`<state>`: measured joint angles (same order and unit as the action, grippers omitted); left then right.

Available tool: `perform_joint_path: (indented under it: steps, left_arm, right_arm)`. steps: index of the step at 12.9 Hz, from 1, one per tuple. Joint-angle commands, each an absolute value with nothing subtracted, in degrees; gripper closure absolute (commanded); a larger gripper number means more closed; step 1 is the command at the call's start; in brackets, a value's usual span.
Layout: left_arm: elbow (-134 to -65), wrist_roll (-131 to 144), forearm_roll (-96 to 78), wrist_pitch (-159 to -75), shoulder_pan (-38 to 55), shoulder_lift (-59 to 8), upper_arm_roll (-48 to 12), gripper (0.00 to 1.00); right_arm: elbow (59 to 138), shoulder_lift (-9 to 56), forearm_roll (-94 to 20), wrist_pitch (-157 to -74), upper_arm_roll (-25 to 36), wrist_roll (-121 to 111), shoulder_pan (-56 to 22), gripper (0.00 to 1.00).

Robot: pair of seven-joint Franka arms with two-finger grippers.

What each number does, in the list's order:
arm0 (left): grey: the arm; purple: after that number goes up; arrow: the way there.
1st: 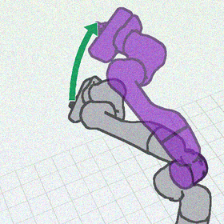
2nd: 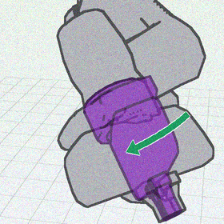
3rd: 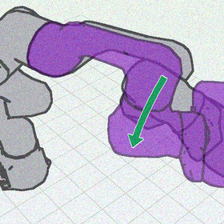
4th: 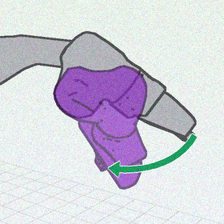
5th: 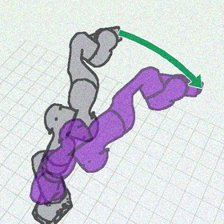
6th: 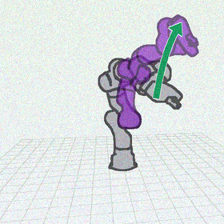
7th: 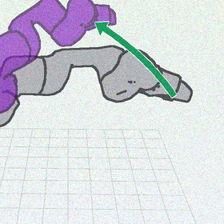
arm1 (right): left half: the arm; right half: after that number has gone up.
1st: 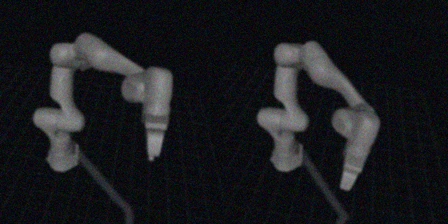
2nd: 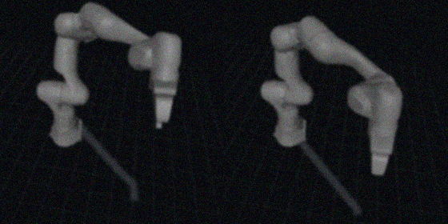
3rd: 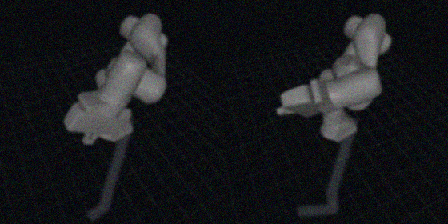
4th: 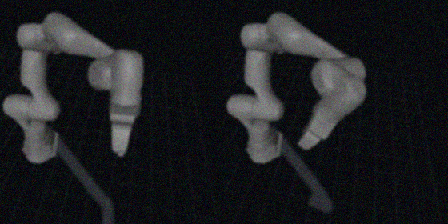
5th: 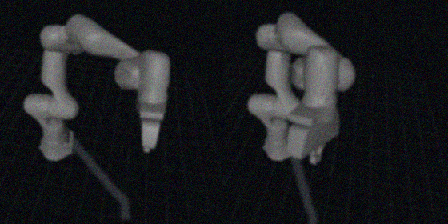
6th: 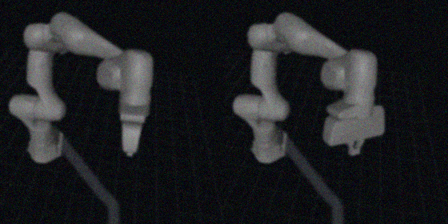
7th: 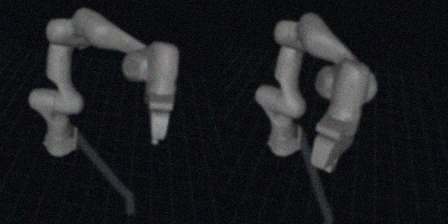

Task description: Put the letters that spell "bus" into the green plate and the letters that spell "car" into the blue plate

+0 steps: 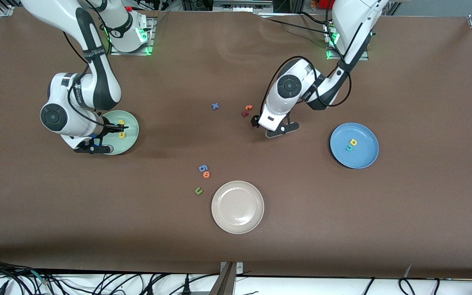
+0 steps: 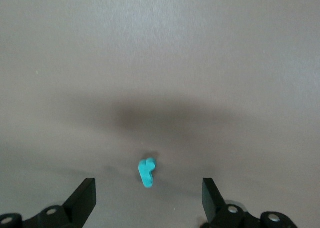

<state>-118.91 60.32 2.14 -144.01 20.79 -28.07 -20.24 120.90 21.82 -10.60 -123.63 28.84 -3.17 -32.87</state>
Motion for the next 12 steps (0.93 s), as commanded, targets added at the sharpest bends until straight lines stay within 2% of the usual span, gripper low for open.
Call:
perform_joint_path:
  steps: [1, 3, 4, 5, 6, 8, 10, 12]
  left_arm:
    - [-121.7, 67.7, 9.9, -145.6, 21.8, -26.3, -19.8, 0.10]
    - [-121.6, 72.5, 14.8, -146.7, 21.8, -27.8, -19.8, 0.19]
    - [-121.5, 73.3, 15.7, -146.7, 21.8, -27.9, -19.8, 0.19]
    - [-121.2, 73.5, 15.7, -146.7, 21.8, -28.0, -19.8, 0.19]
    - [-120.9, 73.5, 15.7, -146.8, 21.9, -28.5, -19.8, 0.21]
    - [-120.7, 73.6, 15.7, -146.9, 22.0, -28.9, -19.8, 0.24]
    - [-119.3, 74.1, 15.7, -146.9, 22.1, -30.0, -19.8, 0.27]
    - [-118.8, 74.4, 15.8, -146.9, 22.2, -30.6, -19.8, 0.34]
  right_arm:
    - [120.8, 25.9, -11.3, -127.1, 28.7, -8.4, -31.3, 1.00]
    - [120.8, 27.2, -11.4, -127.7, 28.7, -8.6, -30.7, 1.00]
    - [120.8, 27.2, -11.4, -127.7, 28.7, -8.6, -30.8, 0.82]
    - [120.8, 27.1, -11.4, -127.7, 28.7, -8.5, -30.8, 0.36]
    - [120.5, 26.8, -11.4, -127.2, 28.7, -8.5, -30.8, 0.25]
    - [119.8, 23.8, -11.4, -125.0, 28.7, -8.2, -30.8, 0.15]
    - [114.7, 21.4, -11.4, -117.5, 28.9, -7.6, -30.8, 0.14]
    - [105.8, 21.4, -11.4, -107.5, 30.1, -6.8, -30.8, 0.13]
